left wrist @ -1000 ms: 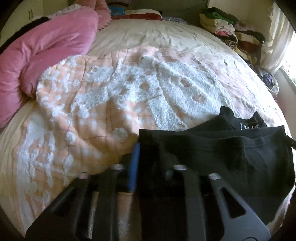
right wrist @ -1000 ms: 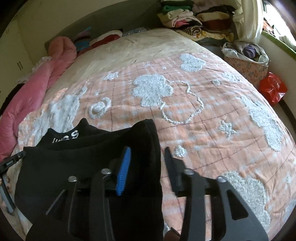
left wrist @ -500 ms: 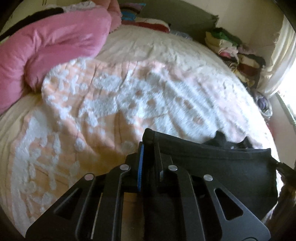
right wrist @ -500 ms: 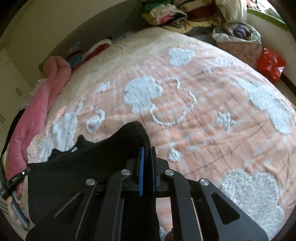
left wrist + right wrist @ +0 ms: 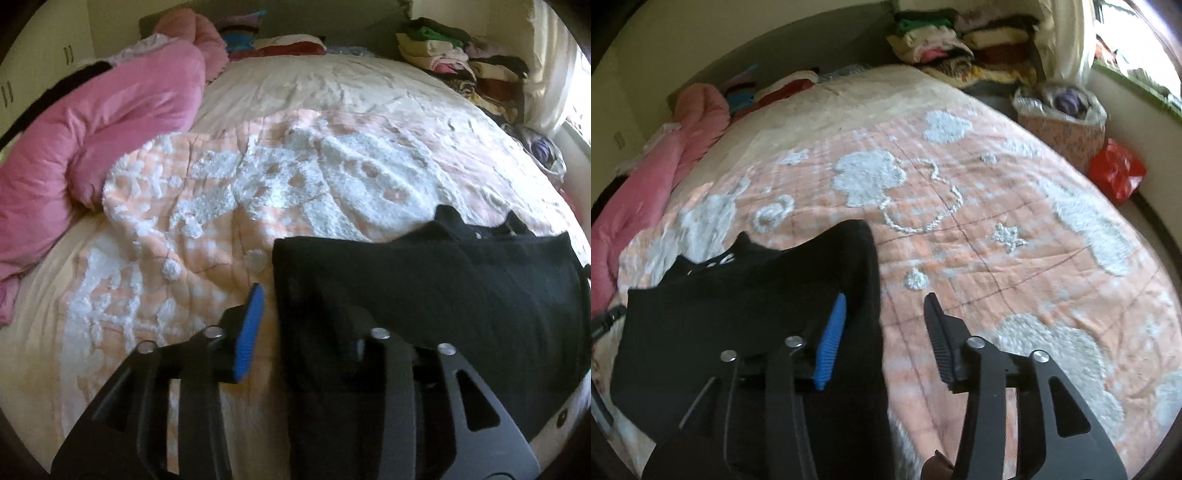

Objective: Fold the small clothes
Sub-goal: 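Lower the shirt edge onto the bed and open both tools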

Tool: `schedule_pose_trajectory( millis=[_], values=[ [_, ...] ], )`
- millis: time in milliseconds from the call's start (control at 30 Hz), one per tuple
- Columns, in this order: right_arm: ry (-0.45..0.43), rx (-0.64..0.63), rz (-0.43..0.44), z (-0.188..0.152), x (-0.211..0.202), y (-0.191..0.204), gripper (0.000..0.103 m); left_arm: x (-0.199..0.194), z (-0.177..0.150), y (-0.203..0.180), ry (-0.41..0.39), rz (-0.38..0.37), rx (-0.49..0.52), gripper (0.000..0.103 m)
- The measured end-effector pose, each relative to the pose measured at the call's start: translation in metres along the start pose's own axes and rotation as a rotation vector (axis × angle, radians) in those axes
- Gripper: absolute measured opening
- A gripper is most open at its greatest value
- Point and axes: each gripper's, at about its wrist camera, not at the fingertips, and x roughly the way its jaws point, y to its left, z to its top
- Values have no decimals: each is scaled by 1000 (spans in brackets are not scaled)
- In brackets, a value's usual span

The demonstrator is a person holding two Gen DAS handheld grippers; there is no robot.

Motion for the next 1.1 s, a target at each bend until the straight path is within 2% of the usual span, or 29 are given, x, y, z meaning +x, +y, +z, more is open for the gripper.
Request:
schedule_pose_trajectory(
  millis=[100,167,300,433,533,633,767,900,1000,1100],
  values=[
    [-4,-38,27,-11,-14,11,54,-7,-6,-5,3,4,21,39],
    [5,-59,49,-18,-21,18,59,-11,-10,-7,7,-1,28,44],
    [37,-91,85,-37,-28,34,61,-17,-20,-10,21,2,44,47],
    [68,-125,91,-52,-30,47,61,-18,-32,-11,39,2,51,50],
    [94,-147,50,-64,-28,52,64,-15,-43,-10,66,10,59,51],
    [96,-165,31,-72,-32,54,64,-16,-52,-5,68,12,46,58],
    [93,-159,68,-78,-43,62,64,-22,-59,2,71,0,14,62],
    [71,-184,120,-80,-56,82,75,-31,-62,8,68,13,9,64],
    [54,-213,155,-80,-63,102,80,-37,-64,14,64,32,2,72],
    [39,-245,178,-82,-69,124,89,-43,-66,23,57,50,-7,80]
  ],
)
